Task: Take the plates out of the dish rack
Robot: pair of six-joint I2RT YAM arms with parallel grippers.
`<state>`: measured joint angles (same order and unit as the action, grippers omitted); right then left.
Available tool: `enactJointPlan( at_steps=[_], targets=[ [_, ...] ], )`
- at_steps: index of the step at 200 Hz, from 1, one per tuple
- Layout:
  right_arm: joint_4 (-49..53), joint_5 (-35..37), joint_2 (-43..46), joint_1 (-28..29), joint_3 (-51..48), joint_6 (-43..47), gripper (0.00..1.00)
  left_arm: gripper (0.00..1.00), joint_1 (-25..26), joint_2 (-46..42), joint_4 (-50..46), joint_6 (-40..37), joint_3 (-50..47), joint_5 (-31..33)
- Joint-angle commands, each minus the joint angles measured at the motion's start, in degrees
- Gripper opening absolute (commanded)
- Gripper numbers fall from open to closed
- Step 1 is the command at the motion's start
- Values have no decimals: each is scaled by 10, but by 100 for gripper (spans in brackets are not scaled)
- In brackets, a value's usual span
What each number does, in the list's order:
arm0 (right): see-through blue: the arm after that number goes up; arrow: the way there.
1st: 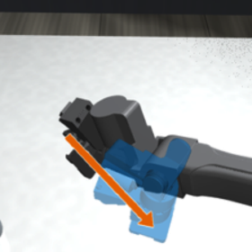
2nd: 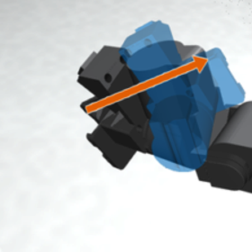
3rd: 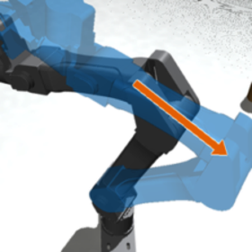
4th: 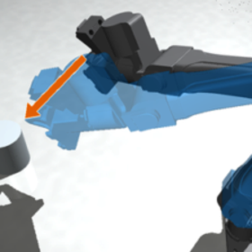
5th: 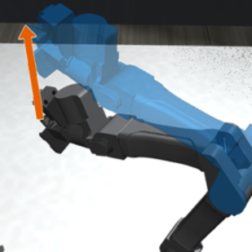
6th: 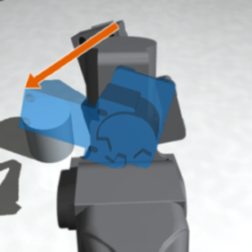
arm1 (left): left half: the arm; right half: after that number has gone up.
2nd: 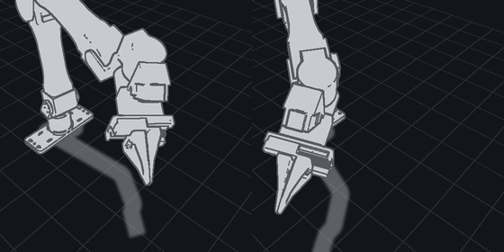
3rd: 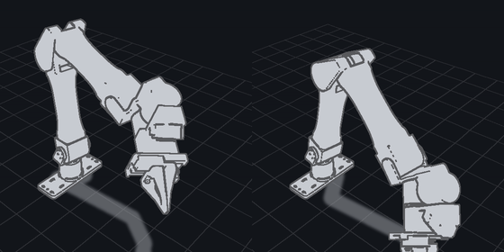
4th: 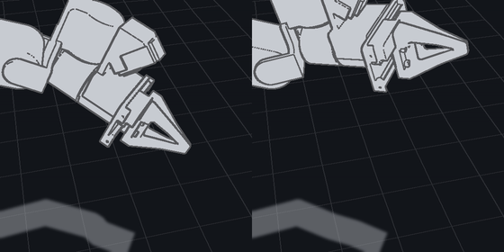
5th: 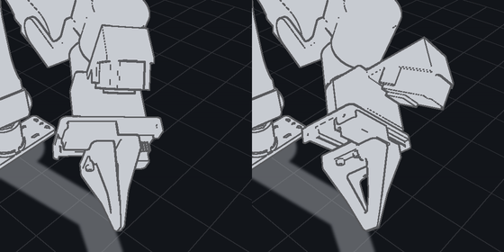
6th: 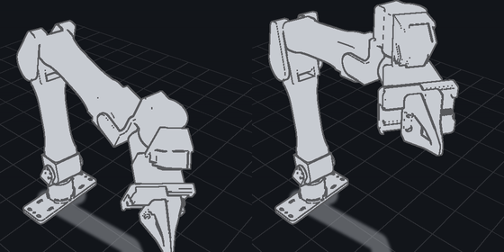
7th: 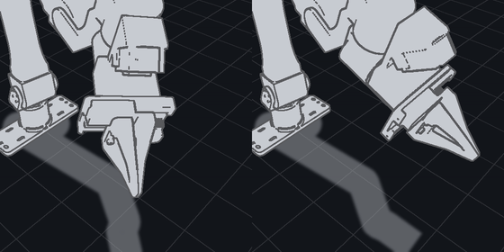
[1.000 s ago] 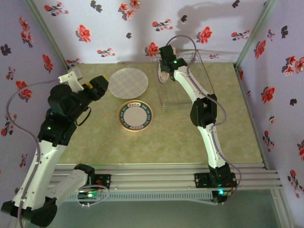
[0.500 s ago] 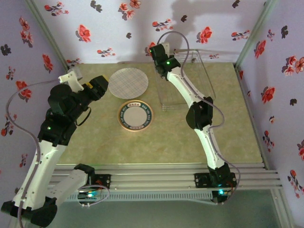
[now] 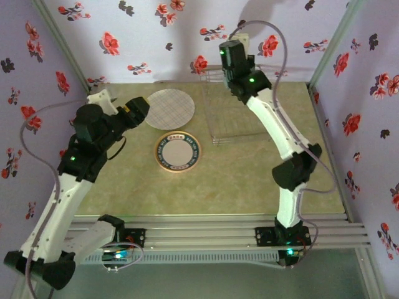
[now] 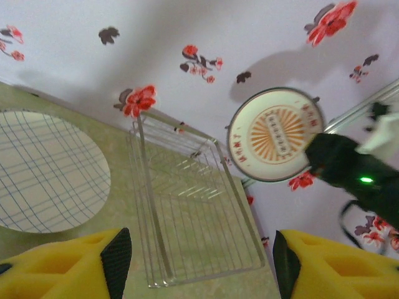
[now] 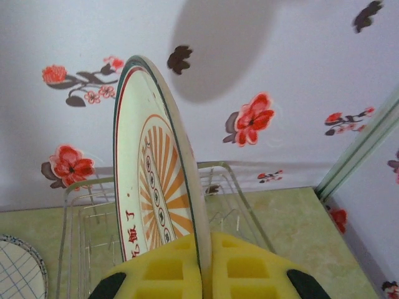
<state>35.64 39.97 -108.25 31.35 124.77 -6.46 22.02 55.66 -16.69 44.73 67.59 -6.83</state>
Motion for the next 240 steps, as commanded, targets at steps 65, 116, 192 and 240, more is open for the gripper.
enactJointPlan(
  at_steps=[65, 116, 192, 240],
  targets=[
    [11, -414, 204, -125, -190, -175, 0, 69, 73, 188, 53, 32, 99, -99],
    [-33, -587, 241, -141, -257, -273, 0, 69, 100, 295, 49, 69, 163, -139],
    [-98, -680, 250, -143, -322, -355, 0, 57, 105, 335, 0, 76, 183, -126],
    [-141, -723, 236, -143, -347, -394, 0, 31, 105, 333, 9, 91, 173, -120]
  ],
)
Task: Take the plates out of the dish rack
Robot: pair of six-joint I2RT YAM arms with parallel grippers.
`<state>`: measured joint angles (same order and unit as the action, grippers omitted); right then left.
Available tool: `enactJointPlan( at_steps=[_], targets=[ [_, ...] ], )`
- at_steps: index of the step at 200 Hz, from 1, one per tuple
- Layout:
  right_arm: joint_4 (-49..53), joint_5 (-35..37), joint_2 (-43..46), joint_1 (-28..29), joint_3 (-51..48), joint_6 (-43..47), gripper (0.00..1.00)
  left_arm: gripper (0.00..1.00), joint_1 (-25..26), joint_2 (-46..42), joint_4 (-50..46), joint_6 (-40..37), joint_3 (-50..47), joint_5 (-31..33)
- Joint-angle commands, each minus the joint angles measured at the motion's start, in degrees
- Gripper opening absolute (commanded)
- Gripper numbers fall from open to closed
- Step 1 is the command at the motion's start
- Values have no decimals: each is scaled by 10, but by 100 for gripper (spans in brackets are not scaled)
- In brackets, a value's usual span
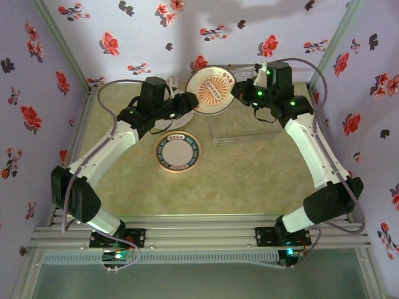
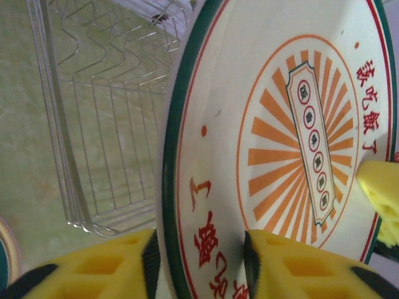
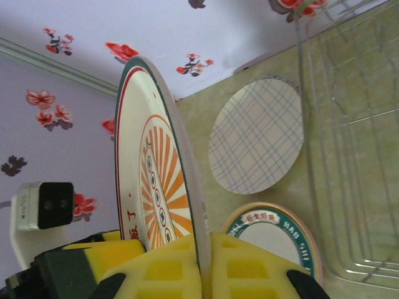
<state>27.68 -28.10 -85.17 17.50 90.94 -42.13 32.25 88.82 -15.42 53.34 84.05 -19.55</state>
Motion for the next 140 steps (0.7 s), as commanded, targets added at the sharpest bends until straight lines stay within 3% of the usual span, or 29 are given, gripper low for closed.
enactJointPlan(
  at_steps=[1, 35, 75, 90, 100, 113, 140],
  targets=[
    [-62, -42, 5, -4, -9, -38, 0, 30, 2, 2, -4, 5, 9, 7],
    [-79, -62, -4, -3, -18, -49, 0, 0, 2, -1, -3, 9, 5, 11],
    [-68, -67, -3, -4, -20, -31, 0, 0, -2, -8, 7, 11, -3, 10],
    [-45, -58, 2, -3, -21, -5, 37, 0, -8, -19, 24, 18, -18, 9],
    [-22, -40, 8, -1, -21, 21, 55, 0, -14, -27, 35, 23, -28, 5],
    [5, -3, 22, 3, -24, 53, 69, 0, -22, -38, 42, 24, -41, -3],
    [16, 60, 64, 8, -55, 105, 83, 0, -41, -67, 33, 16, -74, -18]
  ],
)
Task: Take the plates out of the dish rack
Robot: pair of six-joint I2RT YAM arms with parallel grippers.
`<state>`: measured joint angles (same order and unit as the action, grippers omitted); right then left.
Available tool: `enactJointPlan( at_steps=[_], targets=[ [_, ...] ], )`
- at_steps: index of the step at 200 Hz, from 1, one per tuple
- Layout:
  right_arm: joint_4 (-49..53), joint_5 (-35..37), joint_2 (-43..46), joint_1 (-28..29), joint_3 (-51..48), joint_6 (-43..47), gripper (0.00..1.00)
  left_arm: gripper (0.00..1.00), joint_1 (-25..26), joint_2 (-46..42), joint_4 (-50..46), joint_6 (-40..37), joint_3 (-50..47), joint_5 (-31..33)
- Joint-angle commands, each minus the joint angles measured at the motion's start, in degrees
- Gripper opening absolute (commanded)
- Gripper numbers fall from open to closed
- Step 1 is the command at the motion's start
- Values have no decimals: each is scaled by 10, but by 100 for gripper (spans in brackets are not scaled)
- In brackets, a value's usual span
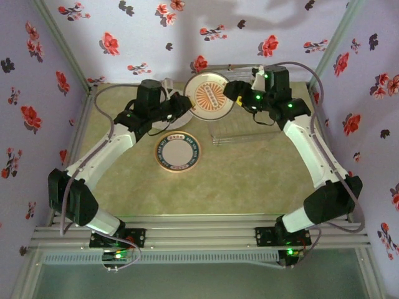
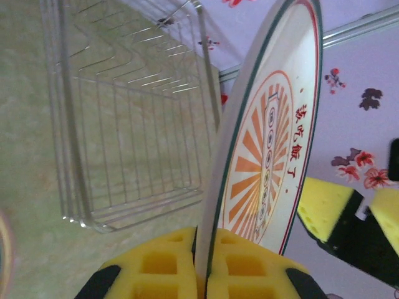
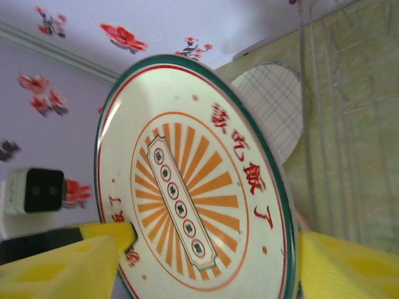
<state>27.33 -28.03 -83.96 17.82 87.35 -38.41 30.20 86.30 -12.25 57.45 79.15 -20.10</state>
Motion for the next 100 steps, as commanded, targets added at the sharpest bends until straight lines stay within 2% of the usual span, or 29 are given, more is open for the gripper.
enactJointPlan(
  at_steps=[1, 59, 100],
  targets=[
    [20, 62, 54, 5, -21, 70, 83, 0, -22, -43, 1, -25, -26, -13],
    [-91, 78, 171, 41, -177, 173, 92, 0, -64, -134, -26, -45, -157, -33],
    [-175, 48, 252, 86, -304, 262, 97, 0, -91, -183, -10, -27, -286, -31]
  ],
)
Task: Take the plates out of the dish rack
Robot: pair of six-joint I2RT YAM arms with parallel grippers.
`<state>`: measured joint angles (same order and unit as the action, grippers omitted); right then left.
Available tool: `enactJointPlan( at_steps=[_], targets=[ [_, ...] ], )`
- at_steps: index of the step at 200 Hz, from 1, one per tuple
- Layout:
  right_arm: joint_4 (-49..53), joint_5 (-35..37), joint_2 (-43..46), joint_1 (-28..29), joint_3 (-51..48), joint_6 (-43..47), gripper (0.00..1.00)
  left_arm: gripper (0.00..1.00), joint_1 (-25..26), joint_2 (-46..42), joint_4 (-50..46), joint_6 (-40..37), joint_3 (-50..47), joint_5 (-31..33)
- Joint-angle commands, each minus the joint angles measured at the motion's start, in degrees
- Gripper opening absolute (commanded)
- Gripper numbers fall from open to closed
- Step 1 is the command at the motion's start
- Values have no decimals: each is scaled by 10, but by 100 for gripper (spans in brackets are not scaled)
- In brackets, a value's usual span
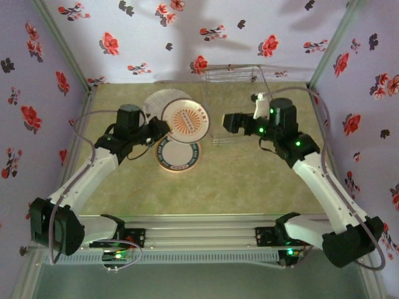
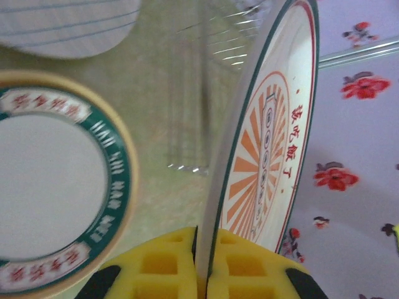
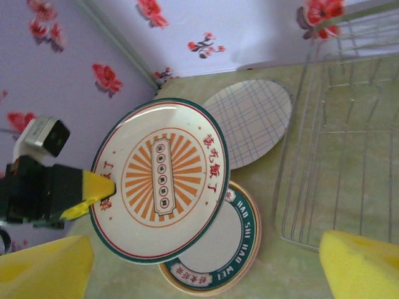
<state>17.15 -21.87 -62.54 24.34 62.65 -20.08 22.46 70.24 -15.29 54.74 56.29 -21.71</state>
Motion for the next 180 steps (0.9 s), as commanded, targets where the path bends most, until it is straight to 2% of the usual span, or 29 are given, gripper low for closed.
enactJointPlan(
  at_steps=[1, 36, 72, 180],
  targets=[
    [-74, -14, 38, 22, -59, 80, 97, 0, -13, -23, 22, 0, -61, -15],
    [-59, -32, 48, 49, -94, 124, 99, 0, -24, -31, 58, 26, -147, 8],
    [-65, -23, 50, 65, -105, 154, 99, 0, -26, -13, 69, 25, -182, 28],
    [-70, -19, 31, 69, -97, 140, 99, 0, -30, 75, 89, 27, -172, 36]
  ],
)
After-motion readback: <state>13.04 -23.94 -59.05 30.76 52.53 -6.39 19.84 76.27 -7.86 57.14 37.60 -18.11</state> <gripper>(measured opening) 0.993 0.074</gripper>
